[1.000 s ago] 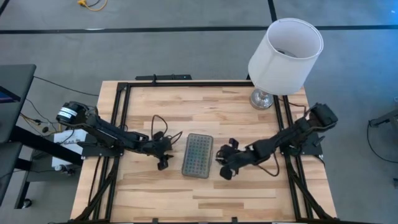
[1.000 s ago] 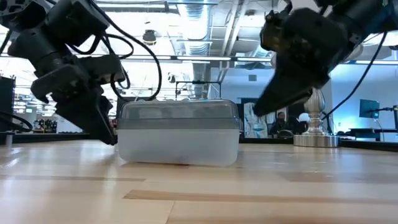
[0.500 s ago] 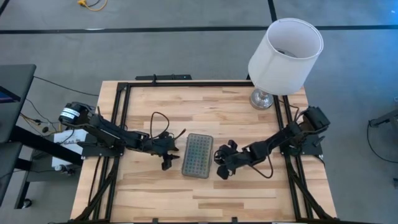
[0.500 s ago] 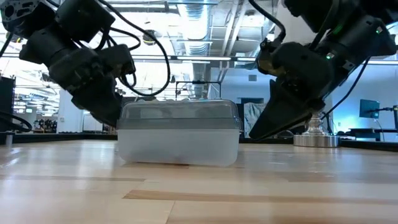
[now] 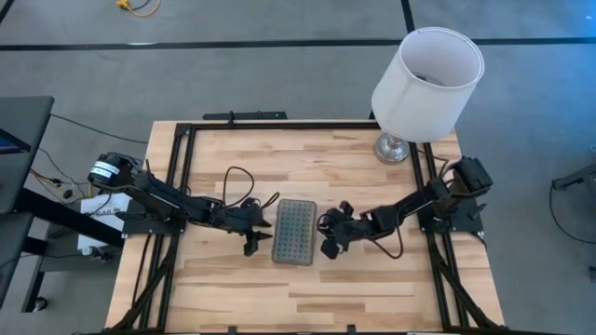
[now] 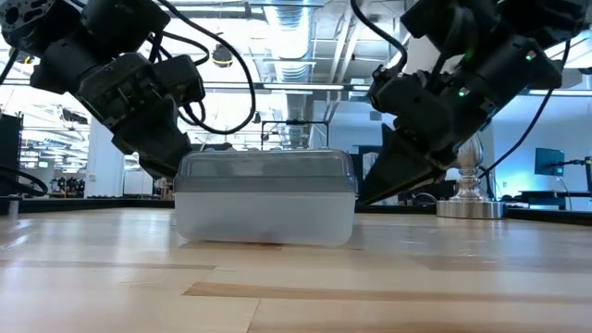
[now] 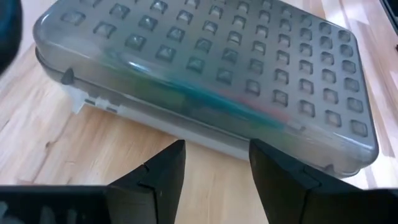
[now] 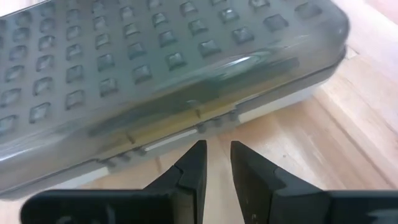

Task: Pick & place school supplies into a supply box
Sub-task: Close the supply box

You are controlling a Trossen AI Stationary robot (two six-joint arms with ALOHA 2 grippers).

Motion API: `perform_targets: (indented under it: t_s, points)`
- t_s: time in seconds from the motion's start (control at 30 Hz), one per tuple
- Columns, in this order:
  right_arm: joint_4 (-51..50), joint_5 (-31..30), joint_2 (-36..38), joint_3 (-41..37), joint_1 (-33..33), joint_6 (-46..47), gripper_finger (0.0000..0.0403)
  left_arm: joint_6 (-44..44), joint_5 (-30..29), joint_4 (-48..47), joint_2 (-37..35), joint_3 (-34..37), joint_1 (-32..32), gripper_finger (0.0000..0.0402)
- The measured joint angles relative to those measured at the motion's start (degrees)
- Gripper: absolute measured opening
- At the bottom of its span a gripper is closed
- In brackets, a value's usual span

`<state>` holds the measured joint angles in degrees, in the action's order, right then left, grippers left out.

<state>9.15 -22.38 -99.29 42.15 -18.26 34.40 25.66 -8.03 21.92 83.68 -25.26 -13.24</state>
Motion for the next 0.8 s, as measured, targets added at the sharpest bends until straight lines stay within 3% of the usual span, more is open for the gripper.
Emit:
perform_targets:
  t_s: [0.8]
  points:
    - [1.57, 3.05, 0.07, 0.07, 4.98, -4.16, 0.0066, 0.16, -0.28, 1.35, -0.03, -0.02, -0.80, 0.0174]
